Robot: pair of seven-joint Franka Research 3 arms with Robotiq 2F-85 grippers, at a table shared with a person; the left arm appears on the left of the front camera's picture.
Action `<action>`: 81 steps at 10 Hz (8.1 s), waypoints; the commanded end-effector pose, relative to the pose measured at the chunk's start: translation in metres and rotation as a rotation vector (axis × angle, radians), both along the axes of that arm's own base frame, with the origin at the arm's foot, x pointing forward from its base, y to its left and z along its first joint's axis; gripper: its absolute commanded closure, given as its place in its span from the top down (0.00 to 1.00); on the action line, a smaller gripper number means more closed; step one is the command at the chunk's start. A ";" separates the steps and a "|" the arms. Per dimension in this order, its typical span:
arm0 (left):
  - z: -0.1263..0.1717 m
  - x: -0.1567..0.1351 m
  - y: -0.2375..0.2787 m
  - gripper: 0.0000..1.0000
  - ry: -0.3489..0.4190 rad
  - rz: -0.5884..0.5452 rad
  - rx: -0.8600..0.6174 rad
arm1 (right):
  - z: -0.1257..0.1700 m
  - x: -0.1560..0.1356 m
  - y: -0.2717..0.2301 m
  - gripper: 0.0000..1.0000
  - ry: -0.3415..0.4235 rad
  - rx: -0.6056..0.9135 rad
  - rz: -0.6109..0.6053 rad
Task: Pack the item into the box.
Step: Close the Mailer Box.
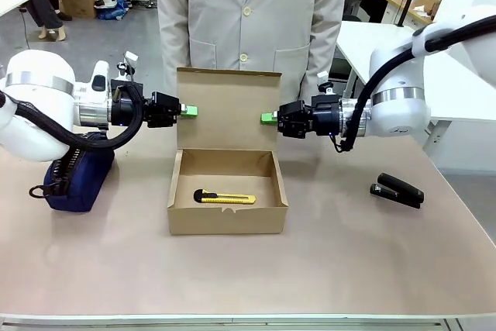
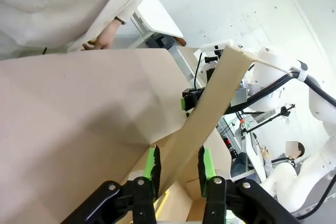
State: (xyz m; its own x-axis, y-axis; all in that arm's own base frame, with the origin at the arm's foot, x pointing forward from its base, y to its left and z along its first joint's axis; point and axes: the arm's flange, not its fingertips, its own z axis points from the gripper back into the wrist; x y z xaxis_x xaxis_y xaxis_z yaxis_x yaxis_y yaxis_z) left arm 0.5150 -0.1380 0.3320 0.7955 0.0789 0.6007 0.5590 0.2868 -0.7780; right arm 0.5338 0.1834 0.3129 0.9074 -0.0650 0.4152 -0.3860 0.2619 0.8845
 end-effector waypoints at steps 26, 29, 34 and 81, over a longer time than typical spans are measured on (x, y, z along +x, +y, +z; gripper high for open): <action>-0.003 -0.071 0.000 0.41 -0.919 -0.268 -0.094 | -0.013 -0.075 -0.013 0.41 -1.094 0.207 0.276; -0.007 -0.078 0.002 0.41 -1.022 -0.303 -0.123 | -0.023 -0.081 -0.013 0.41 -1.222 0.177 0.305; -0.019 -0.088 0.011 1.00 -0.991 -0.451 -0.112 | -0.023 -0.090 -0.026 1.00 -1.303 0.175 0.323; 0.053 -0.170 0.232 1.00 -0.032 -0.179 0.012 | 0.034 -0.178 -0.275 1.00 -0.184 -0.149 0.085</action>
State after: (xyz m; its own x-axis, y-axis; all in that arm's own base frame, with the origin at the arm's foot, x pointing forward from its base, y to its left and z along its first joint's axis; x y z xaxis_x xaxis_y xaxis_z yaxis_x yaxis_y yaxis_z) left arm 0.3453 0.0919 0.3879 0.7344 -0.1094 0.6698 0.6738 0.2353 -0.7004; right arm 0.3592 -0.0953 0.3420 0.7999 0.1422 0.5830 -0.5933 0.3333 0.7327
